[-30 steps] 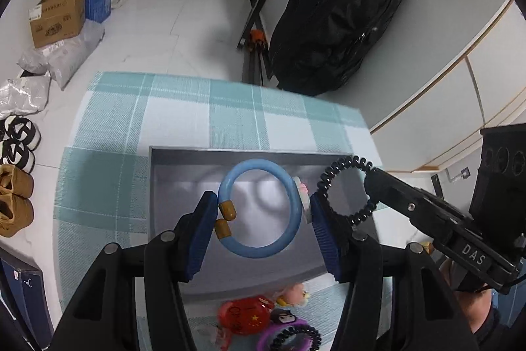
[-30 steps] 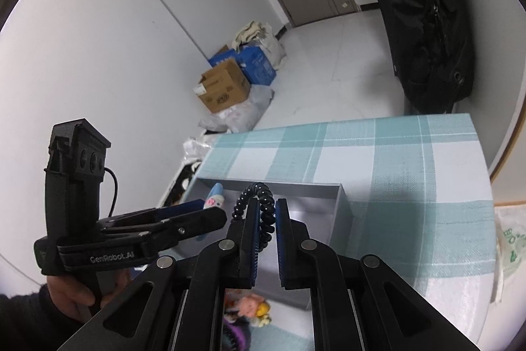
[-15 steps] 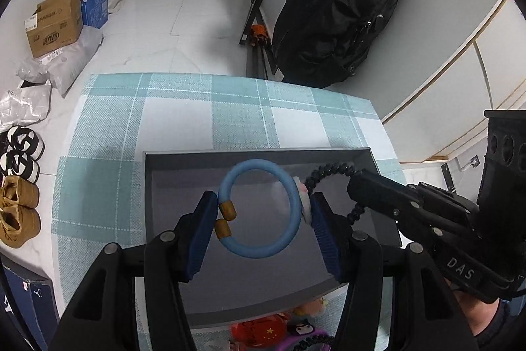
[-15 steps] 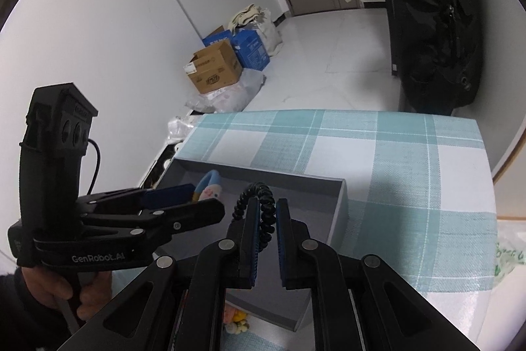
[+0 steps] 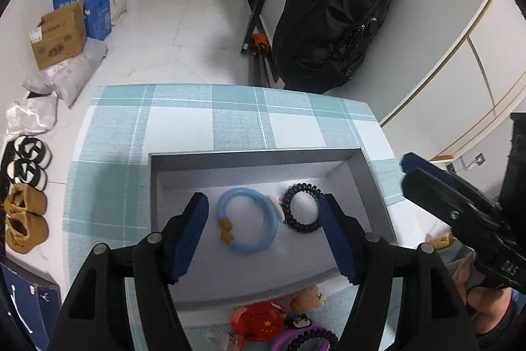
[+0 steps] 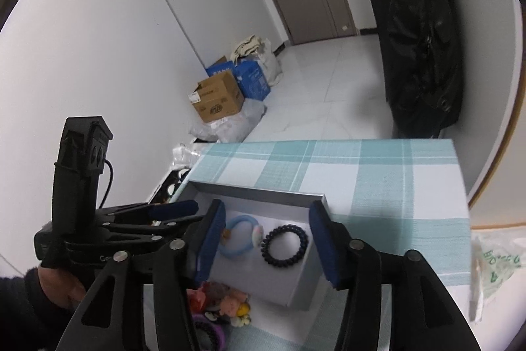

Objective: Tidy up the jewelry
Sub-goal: 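Open both grippers and lift them out of the box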

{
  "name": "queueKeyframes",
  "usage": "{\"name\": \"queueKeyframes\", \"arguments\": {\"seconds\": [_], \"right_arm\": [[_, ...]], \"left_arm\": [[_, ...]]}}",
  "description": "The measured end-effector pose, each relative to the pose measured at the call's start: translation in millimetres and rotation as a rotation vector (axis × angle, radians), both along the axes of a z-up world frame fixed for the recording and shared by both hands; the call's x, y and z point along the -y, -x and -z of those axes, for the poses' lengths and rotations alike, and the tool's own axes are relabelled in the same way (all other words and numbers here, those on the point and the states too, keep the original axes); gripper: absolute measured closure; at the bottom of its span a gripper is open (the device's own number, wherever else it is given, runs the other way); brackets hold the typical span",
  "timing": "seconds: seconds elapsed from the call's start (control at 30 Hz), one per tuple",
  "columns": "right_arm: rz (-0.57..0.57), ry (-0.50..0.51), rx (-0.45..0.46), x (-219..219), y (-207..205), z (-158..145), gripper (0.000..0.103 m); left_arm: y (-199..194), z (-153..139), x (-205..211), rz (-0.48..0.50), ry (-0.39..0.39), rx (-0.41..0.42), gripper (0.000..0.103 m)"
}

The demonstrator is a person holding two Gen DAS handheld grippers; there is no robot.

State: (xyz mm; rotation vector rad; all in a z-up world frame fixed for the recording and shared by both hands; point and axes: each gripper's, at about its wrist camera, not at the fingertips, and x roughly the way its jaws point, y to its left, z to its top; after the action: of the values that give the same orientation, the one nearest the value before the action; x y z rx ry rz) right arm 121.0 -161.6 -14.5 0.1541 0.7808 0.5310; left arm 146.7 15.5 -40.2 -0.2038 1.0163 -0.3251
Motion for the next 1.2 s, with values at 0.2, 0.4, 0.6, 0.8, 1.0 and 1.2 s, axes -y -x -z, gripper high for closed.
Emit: {"name": "queueKeyframes", "arguments": {"seconds": [0.2, 0.4, 0.6, 0.8, 1.0, 1.2], "right_arm": [[0.016, 0.011, 0.053, 6, 28, -9, 0.030], [0.023, 0.029, 0.075, 6, 49, -9, 0.021], [0.028, 0.041, 0.092, 8, 71, -9, 0.012], [0.028, 0.053, 0.120, 7, 90, -10, 0.004], [0.011, 0.081, 0.135, 3, 106, -7, 0.000], [0.012, 0.108, 0.129, 6, 112, 0, 0.000]], "left_arm": [[26, -15, 3, -0.051, -0.062, 0.076, 0.038], [56, -25, 5, -0.102, -0.126, 0.145, 0.037], [76, -28, 4, -0.131, -0.150, 0.157, 0.030], [102, -28, 4, -0.149, -0.175, 0.193, 0.025], [116, -22, 2, -0.171, -0.204, 0.185, 0.025], [134, -8, -13, -0.189, -0.188, 0.181, 0.024]]}}
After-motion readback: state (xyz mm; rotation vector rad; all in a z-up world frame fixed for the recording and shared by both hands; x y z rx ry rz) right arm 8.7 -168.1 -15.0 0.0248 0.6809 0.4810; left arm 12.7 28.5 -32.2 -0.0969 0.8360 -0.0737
